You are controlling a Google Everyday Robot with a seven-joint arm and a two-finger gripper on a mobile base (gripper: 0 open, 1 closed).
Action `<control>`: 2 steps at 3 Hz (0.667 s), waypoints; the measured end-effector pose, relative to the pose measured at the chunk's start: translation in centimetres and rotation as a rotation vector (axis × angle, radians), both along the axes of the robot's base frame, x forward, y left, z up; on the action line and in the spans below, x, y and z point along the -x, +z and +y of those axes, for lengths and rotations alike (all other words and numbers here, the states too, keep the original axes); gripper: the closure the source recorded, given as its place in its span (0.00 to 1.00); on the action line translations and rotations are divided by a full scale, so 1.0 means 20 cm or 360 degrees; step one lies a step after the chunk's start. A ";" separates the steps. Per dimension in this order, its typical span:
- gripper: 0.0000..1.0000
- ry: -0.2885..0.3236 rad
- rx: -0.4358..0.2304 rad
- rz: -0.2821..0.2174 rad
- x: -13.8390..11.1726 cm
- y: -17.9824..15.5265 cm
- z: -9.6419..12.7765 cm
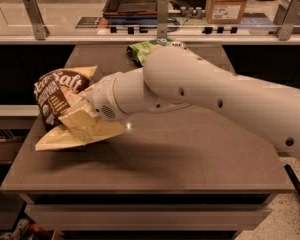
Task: Pick brown chip bag
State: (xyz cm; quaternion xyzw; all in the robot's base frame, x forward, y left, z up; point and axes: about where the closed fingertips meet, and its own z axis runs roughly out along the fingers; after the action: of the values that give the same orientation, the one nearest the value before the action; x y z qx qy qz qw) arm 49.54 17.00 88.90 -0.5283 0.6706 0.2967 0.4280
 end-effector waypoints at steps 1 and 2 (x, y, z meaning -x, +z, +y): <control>1.00 0.0009 -0.0060 -0.0049 -0.05 0.07 -0.06; 1.00 0.0010 -0.0116 -0.0122 -0.07 0.16 -0.11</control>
Offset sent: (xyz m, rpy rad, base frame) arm 0.0245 -0.0403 0.0487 0.1190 -0.1285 -0.0004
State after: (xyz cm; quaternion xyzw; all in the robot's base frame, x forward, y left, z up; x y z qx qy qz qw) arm 51.03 14.71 92.00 -0.5254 0.6407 0.3019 0.4715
